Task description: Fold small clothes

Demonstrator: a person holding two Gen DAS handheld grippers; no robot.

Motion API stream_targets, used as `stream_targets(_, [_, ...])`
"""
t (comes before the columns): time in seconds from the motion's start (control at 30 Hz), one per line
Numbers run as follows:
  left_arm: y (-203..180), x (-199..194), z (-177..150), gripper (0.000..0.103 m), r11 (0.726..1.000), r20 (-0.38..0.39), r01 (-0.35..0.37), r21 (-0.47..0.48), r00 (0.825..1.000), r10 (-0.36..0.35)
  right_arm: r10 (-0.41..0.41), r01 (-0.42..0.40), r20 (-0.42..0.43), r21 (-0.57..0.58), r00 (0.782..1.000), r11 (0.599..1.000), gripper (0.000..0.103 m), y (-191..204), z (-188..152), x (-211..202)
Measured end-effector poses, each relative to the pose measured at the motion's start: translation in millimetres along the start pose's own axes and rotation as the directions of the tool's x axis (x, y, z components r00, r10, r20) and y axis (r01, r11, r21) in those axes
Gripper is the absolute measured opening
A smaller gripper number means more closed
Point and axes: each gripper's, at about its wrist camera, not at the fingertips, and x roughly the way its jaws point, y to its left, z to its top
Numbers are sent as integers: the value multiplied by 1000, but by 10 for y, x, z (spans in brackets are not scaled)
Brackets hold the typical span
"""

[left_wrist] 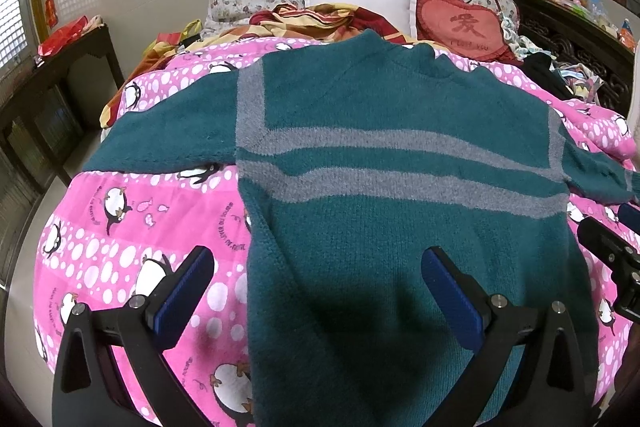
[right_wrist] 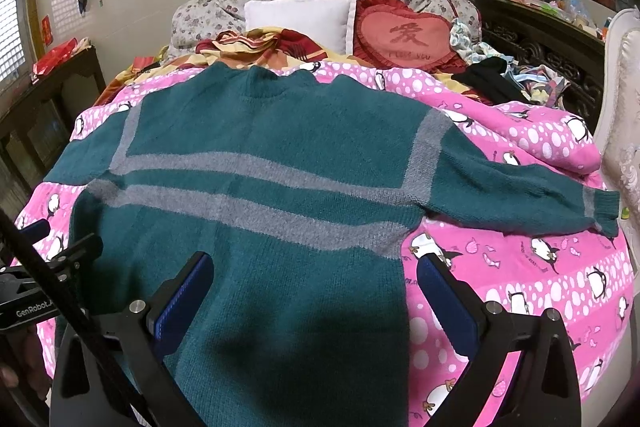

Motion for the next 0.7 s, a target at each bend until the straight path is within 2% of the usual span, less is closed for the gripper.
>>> stream_targets(0.33, [-68,39,-3,103,1000,-5,2,9,1000,-2,-58,56,-49,-39,997,998,103,-48,-11,71])
stream_targets(0.43, [-89,26,-5,103,1000,2,-1,16,1000,1,-39,38,-32,-18,999,999,103,-51,-10,68])
stream_targets(0.57, [-113,24,-9,103,1000,2,2,22,1000,-2,-47,46,-50,-26,998,999,103,-51,-12,71])
stream_targets(0.7, [-120,24,-10,103,1000,1,2,19,1000,-2,-30,30,-23,-7,999,1000,103,-53,-13,72])
